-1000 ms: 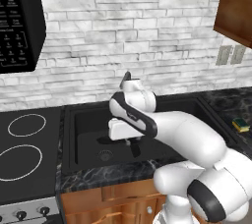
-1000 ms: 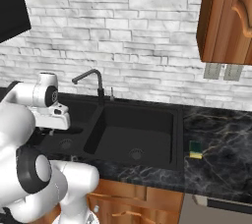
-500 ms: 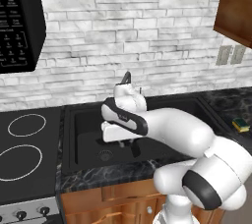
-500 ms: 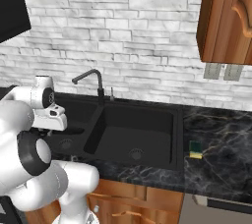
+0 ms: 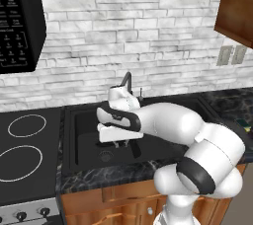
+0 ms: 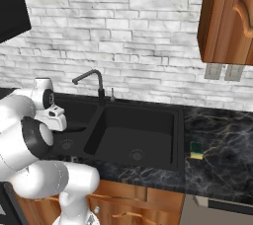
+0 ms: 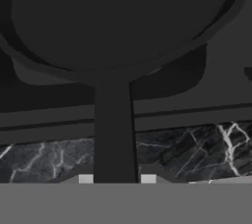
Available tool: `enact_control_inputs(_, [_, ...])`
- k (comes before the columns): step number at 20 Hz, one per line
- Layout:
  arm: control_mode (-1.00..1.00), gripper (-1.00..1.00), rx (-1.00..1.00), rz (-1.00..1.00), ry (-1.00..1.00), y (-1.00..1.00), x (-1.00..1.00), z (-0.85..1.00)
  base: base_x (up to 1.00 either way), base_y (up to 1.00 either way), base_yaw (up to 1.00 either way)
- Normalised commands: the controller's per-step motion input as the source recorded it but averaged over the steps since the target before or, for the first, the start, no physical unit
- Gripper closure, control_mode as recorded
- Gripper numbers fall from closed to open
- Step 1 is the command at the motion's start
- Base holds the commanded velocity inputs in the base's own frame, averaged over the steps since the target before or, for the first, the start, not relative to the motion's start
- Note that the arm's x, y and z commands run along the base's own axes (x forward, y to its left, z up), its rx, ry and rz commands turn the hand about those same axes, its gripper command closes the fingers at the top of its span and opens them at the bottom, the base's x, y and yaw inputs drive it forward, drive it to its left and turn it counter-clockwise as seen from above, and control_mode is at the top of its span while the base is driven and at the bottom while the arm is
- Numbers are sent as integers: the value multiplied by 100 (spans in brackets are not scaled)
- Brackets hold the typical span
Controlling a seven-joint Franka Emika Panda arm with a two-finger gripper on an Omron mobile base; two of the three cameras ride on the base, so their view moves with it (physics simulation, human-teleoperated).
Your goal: Pick the pan and sponge and place them into the sink. Then turn on the water.
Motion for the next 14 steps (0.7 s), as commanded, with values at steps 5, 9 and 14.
enact_control_inputs(5, [-100,100,0,-8,8,1,23,-23,0,0,0])
enact_control_inputs(9, [-100,100,0,-7,9,0,20,-25,0,0,0])
enact_control_inputs(14, [-100,100,0,-7,8,0,20,-23,0,0,0])
